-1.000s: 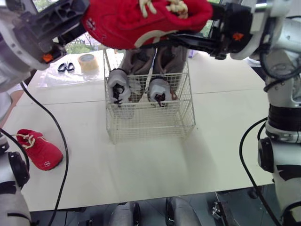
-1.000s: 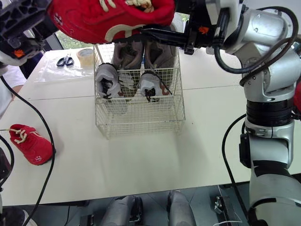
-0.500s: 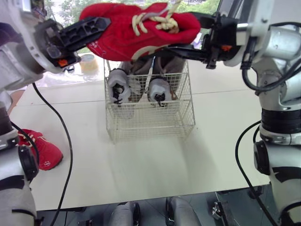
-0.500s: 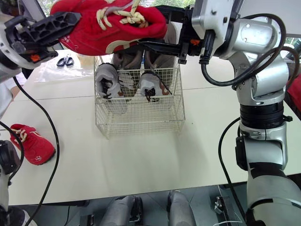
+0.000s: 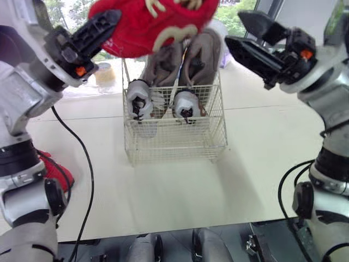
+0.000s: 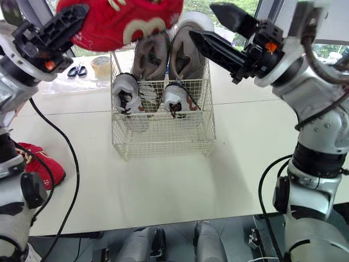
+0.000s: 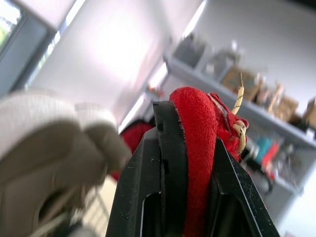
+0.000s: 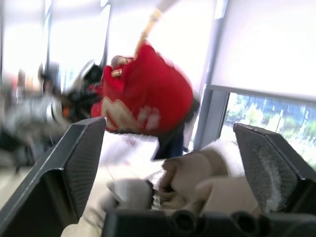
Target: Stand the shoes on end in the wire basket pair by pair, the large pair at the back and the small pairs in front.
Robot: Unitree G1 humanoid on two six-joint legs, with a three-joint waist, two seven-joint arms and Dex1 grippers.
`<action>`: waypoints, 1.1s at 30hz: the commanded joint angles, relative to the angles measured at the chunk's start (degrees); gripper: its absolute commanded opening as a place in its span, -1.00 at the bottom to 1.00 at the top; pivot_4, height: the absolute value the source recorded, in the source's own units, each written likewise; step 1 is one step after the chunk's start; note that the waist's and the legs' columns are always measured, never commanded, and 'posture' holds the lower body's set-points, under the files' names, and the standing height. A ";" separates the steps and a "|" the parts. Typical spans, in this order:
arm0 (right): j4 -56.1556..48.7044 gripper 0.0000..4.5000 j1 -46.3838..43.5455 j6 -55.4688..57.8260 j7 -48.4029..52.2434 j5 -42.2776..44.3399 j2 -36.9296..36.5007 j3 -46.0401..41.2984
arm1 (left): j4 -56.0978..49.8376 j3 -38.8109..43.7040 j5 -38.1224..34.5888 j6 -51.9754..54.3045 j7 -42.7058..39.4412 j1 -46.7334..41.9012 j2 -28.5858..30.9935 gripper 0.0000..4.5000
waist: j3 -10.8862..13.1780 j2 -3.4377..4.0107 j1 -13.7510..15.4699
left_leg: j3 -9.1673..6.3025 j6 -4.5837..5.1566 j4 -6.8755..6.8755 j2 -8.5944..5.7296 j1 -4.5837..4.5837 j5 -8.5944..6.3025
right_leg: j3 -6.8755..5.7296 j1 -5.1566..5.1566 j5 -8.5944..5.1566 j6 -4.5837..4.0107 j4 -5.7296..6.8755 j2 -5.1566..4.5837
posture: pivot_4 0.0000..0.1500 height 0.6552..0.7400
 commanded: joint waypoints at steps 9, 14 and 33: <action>-9.95 0.99 0.49 -9.68 -33.87 22.36 22.39 4.65 | -9.96 -3.00 6.50 -9.12 -1.69 2.07 -8.64 -0.85 | -0.02 -0.01 0.07 | 0.01 -0.07 -0.01 0.00 -0.04 0.07 | 0.01 -0.03 0.02 -0.03 0.05 0.10 | 1.00 1.00; -9.86 0.99 -0.14 -12.90 -34.57 21.56 23.28 6.40 | -11.24 -3.25 6.50 -9.82 -2.50 3.20 -9.92 -0.85 | -0.02 -0.01 -0.18 | 0.02 0.06 0.00 -0.01 -0.04 0.00 | 0.02 0.01 0.02 -0.02 0.03 0.10 | 1.00 1.00; -6.95 0.04 -2.16 -16.80 -32.64 20.29 22.62 8.22 | -13.70 -4.58 8.42 -9.28 -5.00 7.58 -9.15 -0.85 | -0.02 -0.01 -0.19 | 0.00 0.06 -0.01 0.03 -0.04 0.00 | 0.02 -0.01 0.02 -0.02 0.03 0.15 | 1.00 1.00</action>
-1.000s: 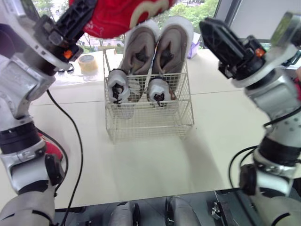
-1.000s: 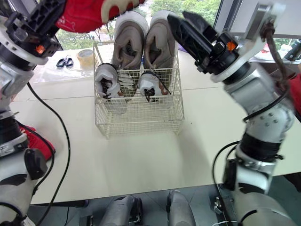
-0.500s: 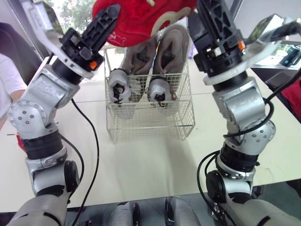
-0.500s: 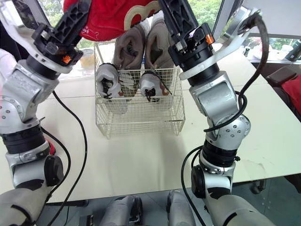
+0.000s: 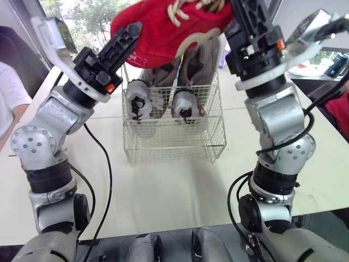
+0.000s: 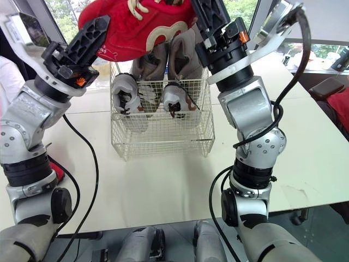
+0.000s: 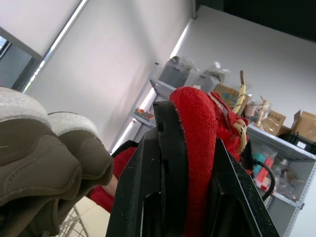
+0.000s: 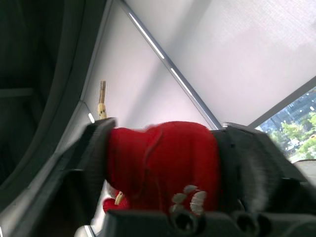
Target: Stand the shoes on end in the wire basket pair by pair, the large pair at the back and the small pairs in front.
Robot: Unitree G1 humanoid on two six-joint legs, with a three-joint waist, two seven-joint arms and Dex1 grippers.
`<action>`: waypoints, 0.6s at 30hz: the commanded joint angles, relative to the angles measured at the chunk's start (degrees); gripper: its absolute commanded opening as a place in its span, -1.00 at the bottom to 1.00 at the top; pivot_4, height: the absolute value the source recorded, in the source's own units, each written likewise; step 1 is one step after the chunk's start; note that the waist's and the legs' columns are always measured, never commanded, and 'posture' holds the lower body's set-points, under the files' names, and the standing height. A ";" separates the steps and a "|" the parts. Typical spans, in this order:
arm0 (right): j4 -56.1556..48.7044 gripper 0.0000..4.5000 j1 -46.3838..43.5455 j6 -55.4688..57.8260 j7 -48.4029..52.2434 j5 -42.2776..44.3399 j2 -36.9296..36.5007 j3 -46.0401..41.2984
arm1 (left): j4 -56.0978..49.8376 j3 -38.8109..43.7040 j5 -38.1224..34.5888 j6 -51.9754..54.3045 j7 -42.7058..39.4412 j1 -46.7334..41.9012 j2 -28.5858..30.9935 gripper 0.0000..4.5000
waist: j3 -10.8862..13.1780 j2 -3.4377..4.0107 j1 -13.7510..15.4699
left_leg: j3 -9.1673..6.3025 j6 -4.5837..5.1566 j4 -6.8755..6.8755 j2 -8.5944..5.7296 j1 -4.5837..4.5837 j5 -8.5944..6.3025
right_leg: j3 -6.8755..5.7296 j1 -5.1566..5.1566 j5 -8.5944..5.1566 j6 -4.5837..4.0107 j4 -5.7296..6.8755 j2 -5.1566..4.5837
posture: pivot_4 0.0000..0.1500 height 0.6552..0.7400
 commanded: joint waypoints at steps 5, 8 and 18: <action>-1.79 -0.42 -1.69 -0.68 0.44 1.63 0.27 0.46 | -1.35 -0.38 1.15 0.67 -2.38 0.81 2.94 -0.64 | 0.00 0.00 -0.05 | 0.00 0.00 0.00 0.00 0.00 0.00 | 0.00 0.00 0.00 0.00 0.00 0.00 | 1.00 1.00; -1.25 -0.42 -2.47 -0.97 0.23 1.70 0.23 0.19 | -1.62 -1.31 2.09 1.65 -2.93 1.22 4.58 -0.02 | 0.00 0.00 -0.07 | 0.00 0.00 -0.01 0.01 0.00 0.00 | 0.00 -0.01 0.00 0.00 0.00 0.01 | 1.00 1.00; 4.64 -0.42 -7.70 -0.08 3.65 4.14 -6.14 -5.06 | -7.58 -2.68 13.79 5.93 -12.86 11.07 18.86 0.65 | 0.04 0.05 -0.13 | 0.03 -0.01 -0.10 0.04 -0.02 0.00 | 0.02 -0.11 -0.01 -0.01 -0.01 0.04 | 1.00 1.00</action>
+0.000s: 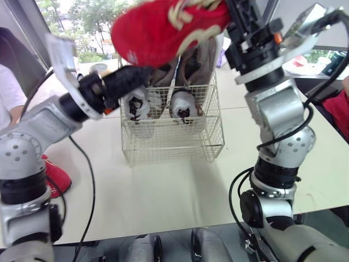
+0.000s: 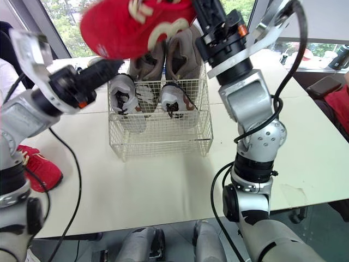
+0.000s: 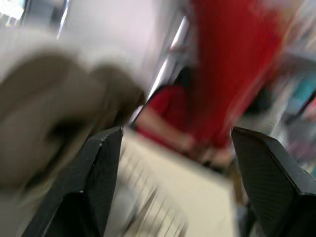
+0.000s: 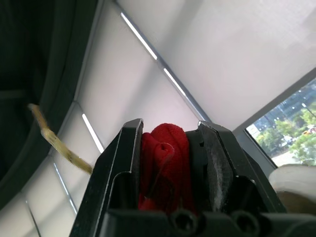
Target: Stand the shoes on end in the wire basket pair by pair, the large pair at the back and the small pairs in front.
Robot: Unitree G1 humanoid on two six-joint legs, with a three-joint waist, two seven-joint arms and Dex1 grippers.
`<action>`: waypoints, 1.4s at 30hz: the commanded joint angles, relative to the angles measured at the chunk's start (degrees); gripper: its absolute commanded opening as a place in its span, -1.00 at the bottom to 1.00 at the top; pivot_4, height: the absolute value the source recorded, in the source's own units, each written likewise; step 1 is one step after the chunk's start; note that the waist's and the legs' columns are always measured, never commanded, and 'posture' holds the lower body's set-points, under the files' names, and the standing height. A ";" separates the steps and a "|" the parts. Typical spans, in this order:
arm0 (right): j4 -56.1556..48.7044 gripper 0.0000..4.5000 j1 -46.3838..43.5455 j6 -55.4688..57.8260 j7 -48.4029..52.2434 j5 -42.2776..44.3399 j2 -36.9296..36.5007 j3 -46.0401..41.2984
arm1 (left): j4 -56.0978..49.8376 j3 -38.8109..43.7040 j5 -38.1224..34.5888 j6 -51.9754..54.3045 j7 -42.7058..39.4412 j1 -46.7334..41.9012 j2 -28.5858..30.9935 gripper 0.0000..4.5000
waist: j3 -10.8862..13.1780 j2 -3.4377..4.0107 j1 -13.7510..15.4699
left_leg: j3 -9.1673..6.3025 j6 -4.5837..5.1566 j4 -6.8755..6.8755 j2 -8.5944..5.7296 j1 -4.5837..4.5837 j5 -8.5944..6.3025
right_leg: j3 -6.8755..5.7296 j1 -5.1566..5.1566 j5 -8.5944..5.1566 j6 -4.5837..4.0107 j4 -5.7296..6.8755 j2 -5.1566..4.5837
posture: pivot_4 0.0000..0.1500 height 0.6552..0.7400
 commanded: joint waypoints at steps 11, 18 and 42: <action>10.53 -0.42 -1.21 15.97 50.10 -16.57 -43.83 2.85 | -12.37 5.00 -1.28 0.17 5.98 9.66 5.20 0.65 | -0.01 0.00 -0.03 | 0.10 0.70 0.04 -0.08 -0.05 -0.43 | 0.00 0.01 -0.13 -0.11 -0.32 -0.19 | 1.00 1.00; 11.93 -0.42 -1.29 12.74 65.11 -30.25 -47.25 9.85 | -22.27 3.26 -7.17 -2.74 17.80 18.91 -0.15 0.65 | 0.01 -0.05 0.44 | 0.07 0.56 0.04 -0.04 0.00 -0.36 | 0.06 -0.02 -0.05 0.04 -0.22 -0.17 | 1.00 1.00; 13.68 0.89 6.65 -0.48 74.75 -50.79 -39.78 15.31 | -23.60 6.97 -8.39 -5.11 10.18 34.20 8.61 0.68 | 0.00 -0.06 0.59 | 0.07 0.28 0.08 -0.10 -0.01 -0.21 | 0.04 0.01 -0.16 -0.18 -0.25 -0.22 | 1.00 1.00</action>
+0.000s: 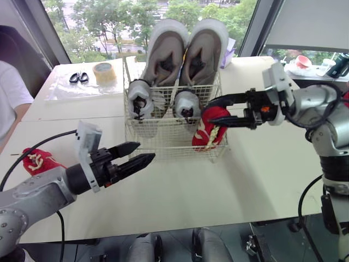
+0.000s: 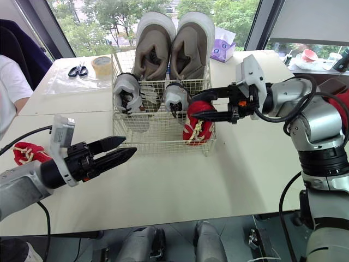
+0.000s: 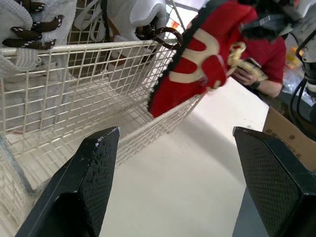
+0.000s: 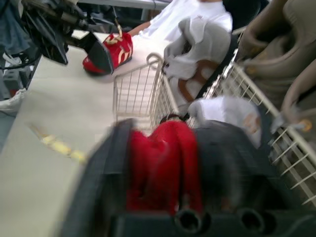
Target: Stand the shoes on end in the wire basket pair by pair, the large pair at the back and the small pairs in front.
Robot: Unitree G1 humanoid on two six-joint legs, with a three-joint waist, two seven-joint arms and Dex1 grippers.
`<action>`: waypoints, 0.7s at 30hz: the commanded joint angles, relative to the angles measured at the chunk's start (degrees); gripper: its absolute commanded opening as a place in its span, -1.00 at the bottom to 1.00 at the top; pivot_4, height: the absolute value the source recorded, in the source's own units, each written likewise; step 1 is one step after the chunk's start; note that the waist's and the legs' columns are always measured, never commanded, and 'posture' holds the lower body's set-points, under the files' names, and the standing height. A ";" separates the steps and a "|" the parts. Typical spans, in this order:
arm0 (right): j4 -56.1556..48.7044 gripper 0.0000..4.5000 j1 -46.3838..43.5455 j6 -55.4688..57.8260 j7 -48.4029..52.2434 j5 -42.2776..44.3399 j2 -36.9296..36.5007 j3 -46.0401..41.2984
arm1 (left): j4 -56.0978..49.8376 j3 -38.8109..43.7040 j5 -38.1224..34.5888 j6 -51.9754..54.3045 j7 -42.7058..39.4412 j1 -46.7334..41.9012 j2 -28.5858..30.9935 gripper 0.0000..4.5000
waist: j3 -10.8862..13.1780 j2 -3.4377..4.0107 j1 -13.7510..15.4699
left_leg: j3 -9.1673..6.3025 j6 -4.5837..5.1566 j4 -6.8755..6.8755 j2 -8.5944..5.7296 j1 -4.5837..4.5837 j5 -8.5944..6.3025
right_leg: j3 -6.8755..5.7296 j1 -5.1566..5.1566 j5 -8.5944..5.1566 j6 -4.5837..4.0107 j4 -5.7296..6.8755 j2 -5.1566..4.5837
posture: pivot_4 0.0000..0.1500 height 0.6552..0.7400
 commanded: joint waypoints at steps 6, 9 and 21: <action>-3.57 0.98 -3.12 5.30 -1.74 3.30 -2.48 -7.24 | 1.64 5.26 -4.96 1.96 -1.74 2.47 6.50 0.68 | 0.00 0.00 -0.31 | 0.00 0.02 -0.02 0.03 0.00 -0.02 | 0.00 -0.05 -0.03 -0.05 0.02 0.00 | 1.00 1.00; -5.12 0.98 -5.79 12.26 -2.88 9.85 -3.21 -11.29 | 1.66 8.39 -2.53 2.25 1.79 2.95 9.80 0.68 | 0.01 0.02 -0.31 | 0.00 0.06 -0.03 0.04 -0.01 -0.05 | 0.00 -0.10 -0.07 -0.13 0.04 0.00 | 1.00 1.00; -1.26 1.00 -19.36 29.42 -0.13 25.55 -2.77 -14.65 | 20.23 22.39 -7.64 0.26 8.83 -2.31 12.62 0.96 | 0.01 0.04 -0.47 | 0.02 0.12 -0.13 0.08 -0.10 -0.14 | -0.01 -0.34 -0.11 -0.25 0.16 -0.01 | 1.00 1.00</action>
